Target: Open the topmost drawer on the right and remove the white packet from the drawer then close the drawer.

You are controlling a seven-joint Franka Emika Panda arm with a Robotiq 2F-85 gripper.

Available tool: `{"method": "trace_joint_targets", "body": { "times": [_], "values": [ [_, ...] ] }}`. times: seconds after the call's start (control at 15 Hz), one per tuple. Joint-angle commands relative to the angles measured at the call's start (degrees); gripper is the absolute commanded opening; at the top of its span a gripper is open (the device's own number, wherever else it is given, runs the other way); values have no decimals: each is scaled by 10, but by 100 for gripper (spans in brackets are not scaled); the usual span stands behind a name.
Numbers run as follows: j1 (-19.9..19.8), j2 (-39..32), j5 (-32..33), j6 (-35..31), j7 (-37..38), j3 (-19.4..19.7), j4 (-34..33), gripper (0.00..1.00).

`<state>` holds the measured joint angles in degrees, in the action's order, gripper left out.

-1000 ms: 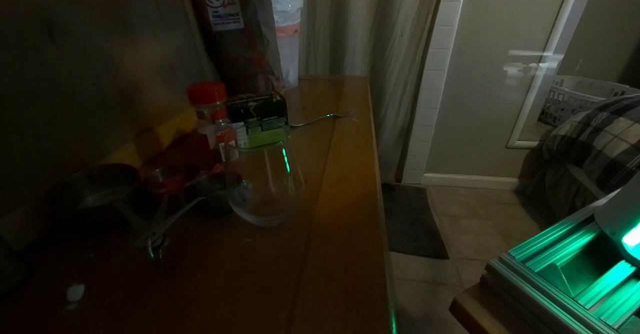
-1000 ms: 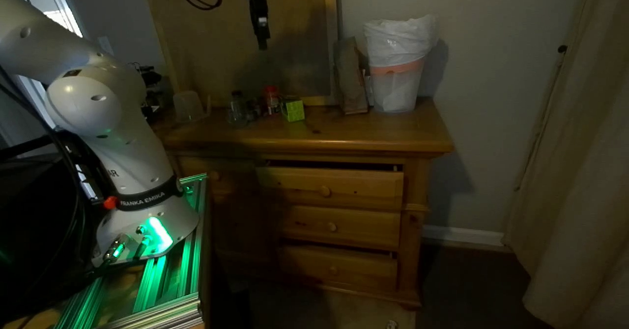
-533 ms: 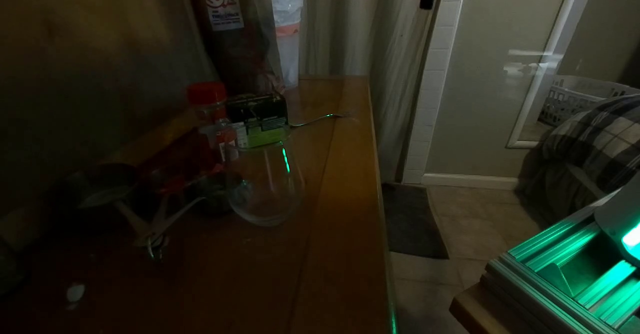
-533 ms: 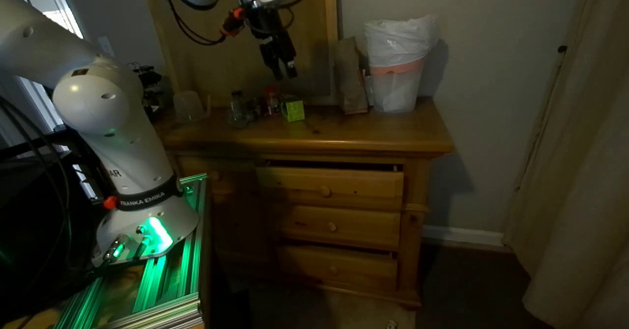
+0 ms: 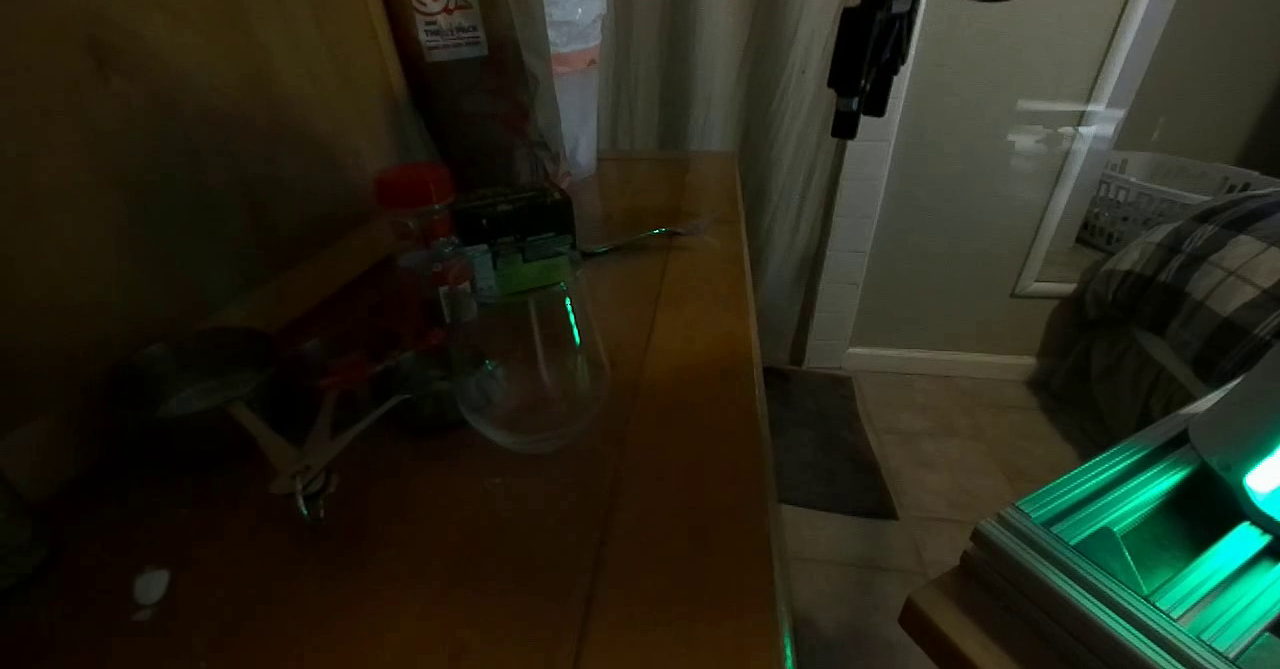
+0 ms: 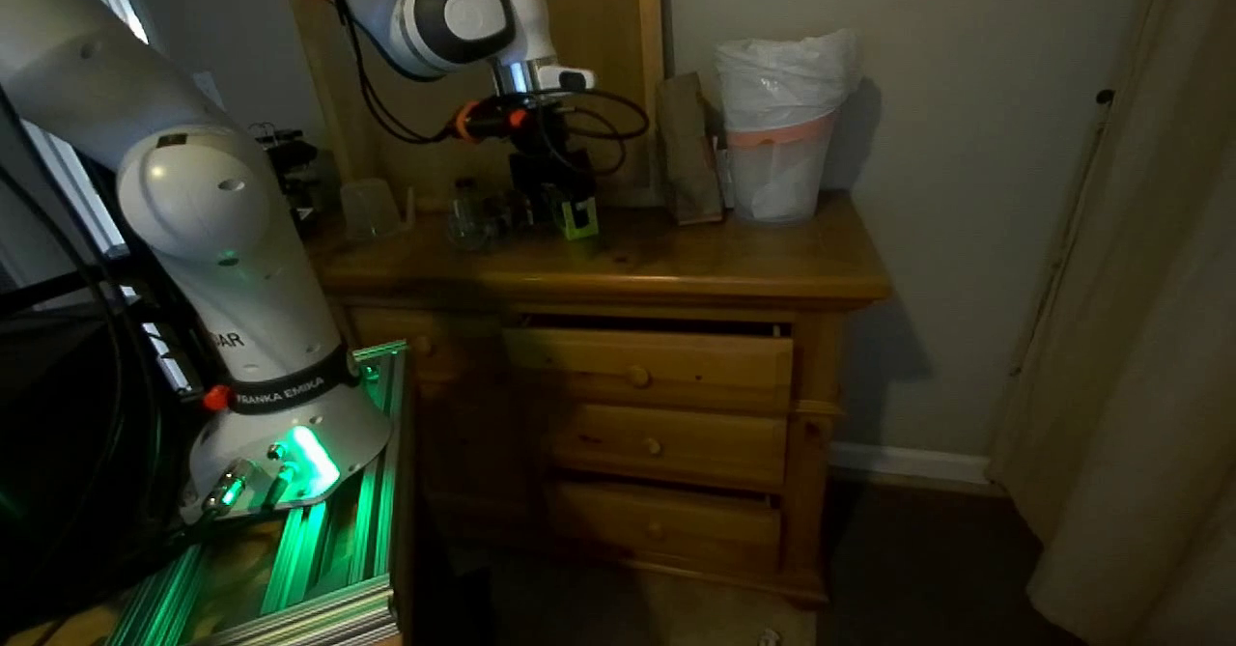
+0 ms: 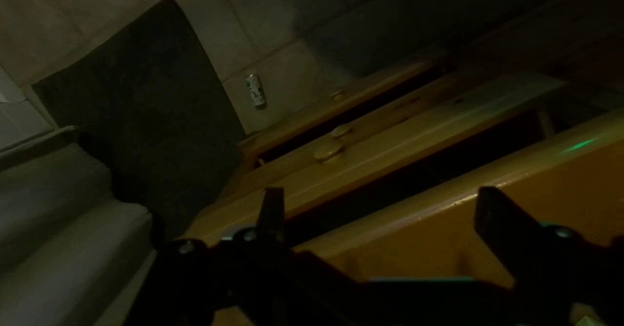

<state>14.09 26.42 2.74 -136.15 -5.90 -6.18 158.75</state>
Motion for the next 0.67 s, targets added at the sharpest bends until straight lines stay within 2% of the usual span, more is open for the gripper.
{"method": "trace_joint_targets", "body": {
  "times": [0.0, 0.07, 0.2, 0.33, 0.47, 0.53, 0.6],
  "values": [
    [-5, -3, -4, -1, -4, -6, -1, 100],
    [-5, -4, -4, -1, -6, -5, -1, 100],
    [-8, -51, -27, -49, -41, 27, -1, 100],
    [9, -110, -60, -147, -138, 68, 1, 100],
    [75, -162, -98, -231, -225, 142, 2, 100],
    [129, -192, -127, -270, -271, 192, 3, 100],
    [169, -201, -183, -282, -316, 212, 3, 100]
  ]
}}
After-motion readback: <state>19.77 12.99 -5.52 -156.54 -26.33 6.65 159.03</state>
